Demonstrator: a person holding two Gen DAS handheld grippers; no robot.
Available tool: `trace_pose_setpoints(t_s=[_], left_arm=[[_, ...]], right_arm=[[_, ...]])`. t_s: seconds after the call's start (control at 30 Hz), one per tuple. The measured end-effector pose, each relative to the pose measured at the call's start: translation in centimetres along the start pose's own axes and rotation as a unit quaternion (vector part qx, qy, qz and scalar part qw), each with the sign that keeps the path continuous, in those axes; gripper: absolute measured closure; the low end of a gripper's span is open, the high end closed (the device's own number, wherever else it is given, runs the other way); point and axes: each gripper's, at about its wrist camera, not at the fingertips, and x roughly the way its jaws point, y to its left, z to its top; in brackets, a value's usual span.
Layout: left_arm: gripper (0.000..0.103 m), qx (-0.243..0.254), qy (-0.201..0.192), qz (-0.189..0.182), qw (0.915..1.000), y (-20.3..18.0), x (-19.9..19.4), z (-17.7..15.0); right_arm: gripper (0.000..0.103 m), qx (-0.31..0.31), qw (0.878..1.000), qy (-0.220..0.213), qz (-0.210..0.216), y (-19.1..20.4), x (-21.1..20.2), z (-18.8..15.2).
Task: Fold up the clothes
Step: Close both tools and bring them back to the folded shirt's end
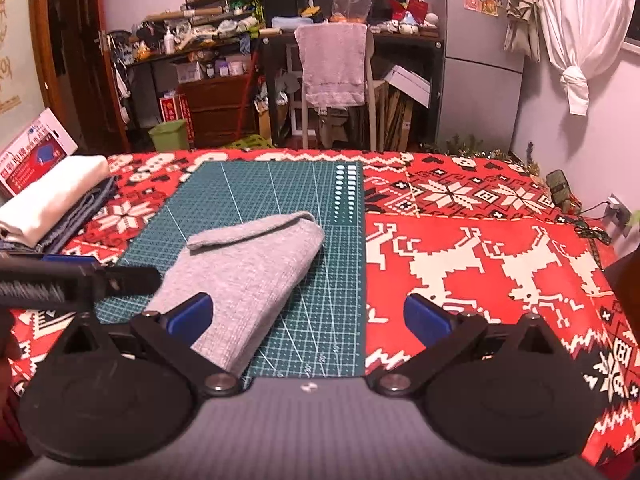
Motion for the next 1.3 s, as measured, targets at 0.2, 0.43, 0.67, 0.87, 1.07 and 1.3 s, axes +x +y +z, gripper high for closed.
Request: trace_pose_setpoints(t_s=[0.2,0.43,0.67,0.87,1.07,1.3], left_arm=[[0.015,-0.031,-0.012,0.0,0.9994,0.8,-0.2,0.0],[0.088,-0.04,0.014,-0.024,0.9988,1.3,0.5,-0.9],[0.103,-0.029,0.046,-0.064,0.9965,1.0,1.2,-2.1],[0.103,0.003,0.074,-0.063,0.9953,0.7,1.8,-3.1],[0.103,0.013,0.089,-0.08,0.9927,0.7,0.7,-3.3],[0.103,0.033,0.113,-0.061,0.9912,0.7,0.9,-4.2]], right_arm=[[0.012,0.007,1.0,-0.015,0.015,0.1,-0.2,0.1],[0.086,0.008,0.997,0.017,0.08,1.3,1.2,-0.4],[0.095,0.009,0.99,0.049,0.133,3.4,2.9,-1.4],[0.095,-0.008,0.988,0.086,0.124,3.9,4.5,-3.3],[0.095,-0.005,0.987,0.071,0.142,3.8,3.0,-3.1],[0.095,-0.032,0.983,0.098,0.149,4.7,3.3,-4.2]])
